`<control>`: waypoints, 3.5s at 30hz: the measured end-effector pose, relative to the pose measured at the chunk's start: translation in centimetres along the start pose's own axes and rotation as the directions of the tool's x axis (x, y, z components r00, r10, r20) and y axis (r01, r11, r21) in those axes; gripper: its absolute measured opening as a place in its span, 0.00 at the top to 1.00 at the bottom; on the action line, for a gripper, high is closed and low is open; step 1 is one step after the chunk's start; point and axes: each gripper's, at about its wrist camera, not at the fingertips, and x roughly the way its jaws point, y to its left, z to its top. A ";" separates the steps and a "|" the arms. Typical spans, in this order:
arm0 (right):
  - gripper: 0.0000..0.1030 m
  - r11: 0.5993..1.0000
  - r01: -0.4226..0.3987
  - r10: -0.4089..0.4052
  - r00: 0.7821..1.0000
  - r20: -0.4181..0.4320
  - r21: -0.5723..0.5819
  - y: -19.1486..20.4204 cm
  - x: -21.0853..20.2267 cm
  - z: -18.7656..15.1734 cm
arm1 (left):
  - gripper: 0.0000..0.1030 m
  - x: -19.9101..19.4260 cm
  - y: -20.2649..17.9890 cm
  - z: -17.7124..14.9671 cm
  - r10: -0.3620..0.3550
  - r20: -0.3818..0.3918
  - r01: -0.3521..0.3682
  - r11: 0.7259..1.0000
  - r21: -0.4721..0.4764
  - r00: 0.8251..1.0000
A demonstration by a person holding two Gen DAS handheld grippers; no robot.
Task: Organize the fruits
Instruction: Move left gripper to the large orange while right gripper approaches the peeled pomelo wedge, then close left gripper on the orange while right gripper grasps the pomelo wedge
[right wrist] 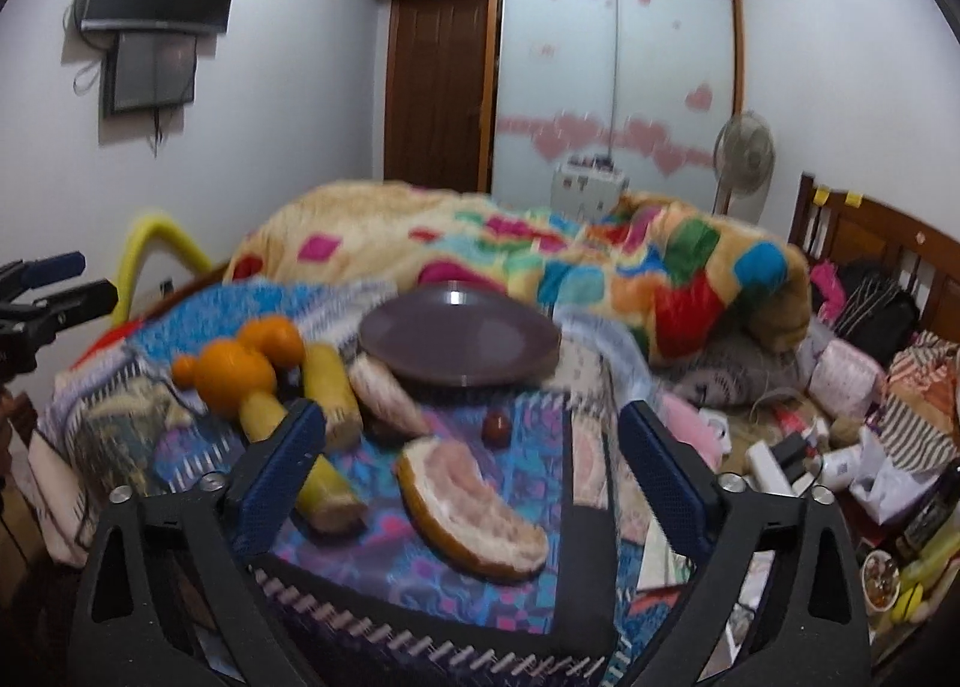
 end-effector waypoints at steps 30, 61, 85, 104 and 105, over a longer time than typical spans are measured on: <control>0.46 0.982 -0.181 0.160 0.948 -0.274 -0.051 -0.5 6.9 -2.2 | 0.26 10.2 -2.0 -1.4 -0.171 -0.258 0.163 0.985 -0.050 0.951; 0.55 0.986 -0.165 0.169 0.951 -0.257 0.037 -1.3 6.7 -2.4 | 0.34 7.7 0.3 -2.6 -0.177 -0.340 0.181 0.983 -0.019 0.924; 0.45 0.986 -0.165 0.161 0.945 -0.285 0.011 -0.9 7.1 -2.3 | 0.34 8.8 -1.1 -2.7 -0.169 -0.338 0.178 0.984 -0.005 0.926; 0.55 0.990 -0.136 0.139 0.971 -0.192 0.029 -1.2 6.1 -1.0 | 0.34 7.9 -1.4 1.3 -0.195 -0.231 0.191 0.981 -0.039 0.953; 0.55 0.991 -0.133 0.136 0.975 -0.175 0.030 -1.3 5.8 -0.5 | 0.34 7.9 -1.4 1.7 -0.198 -0.223 0.193 0.980 -0.042 0.955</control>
